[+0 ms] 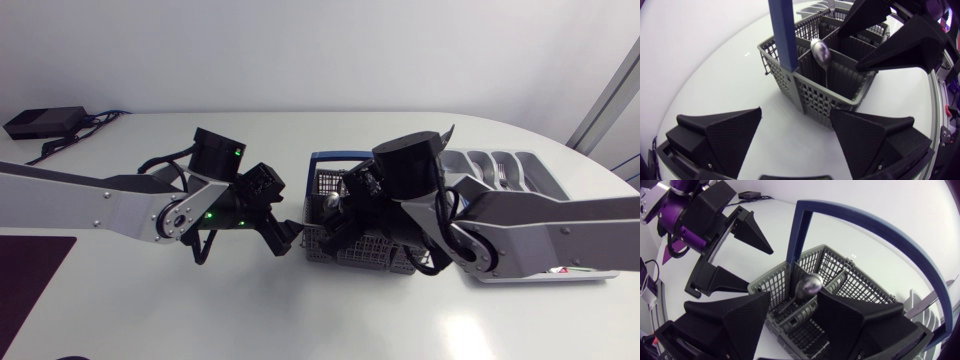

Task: Sort the cutlery from the basket into the organizer compartments.

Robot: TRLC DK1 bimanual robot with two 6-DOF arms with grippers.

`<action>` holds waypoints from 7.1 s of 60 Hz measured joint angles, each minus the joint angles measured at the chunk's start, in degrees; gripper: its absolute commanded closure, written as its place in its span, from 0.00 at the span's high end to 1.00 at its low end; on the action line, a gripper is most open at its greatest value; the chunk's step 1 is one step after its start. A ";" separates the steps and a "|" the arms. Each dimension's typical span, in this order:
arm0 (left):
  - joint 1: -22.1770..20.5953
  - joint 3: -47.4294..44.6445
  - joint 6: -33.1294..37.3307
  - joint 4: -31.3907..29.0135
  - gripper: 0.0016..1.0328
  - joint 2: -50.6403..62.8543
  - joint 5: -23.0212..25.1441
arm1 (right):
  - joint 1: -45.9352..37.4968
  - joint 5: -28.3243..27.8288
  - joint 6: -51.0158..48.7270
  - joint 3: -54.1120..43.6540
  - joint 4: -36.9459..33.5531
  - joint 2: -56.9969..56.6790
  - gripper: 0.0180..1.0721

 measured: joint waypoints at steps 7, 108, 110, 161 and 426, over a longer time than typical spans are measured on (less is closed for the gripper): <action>0.00 -0.02 0.00 0.35 0.92 0.31 -0.02 | 0.00 0.42 0.50 0.70 1.22 1.11 0.65; -0.33 -0.04 -0.02 1.07 0.92 2.03 0.00 | -4.17 -8.07 1.27 7.72 5.57 11.08 0.59; -0.33 -0.04 -0.02 1.07 0.92 2.03 0.00 | -4.17 -8.39 1.27 7.61 5.46 10.78 0.56; -0.33 -0.07 -0.02 1.07 0.92 2.03 0.07 | -4.52 -14.03 1.22 6.47 -1.79 5.92 0.12; -7.82 -9.49 11.78 -2.71 0.93 -8.31 3.34 | -9.35 -30.86 -66.05 -4.35 -53.35 -12.39 0.06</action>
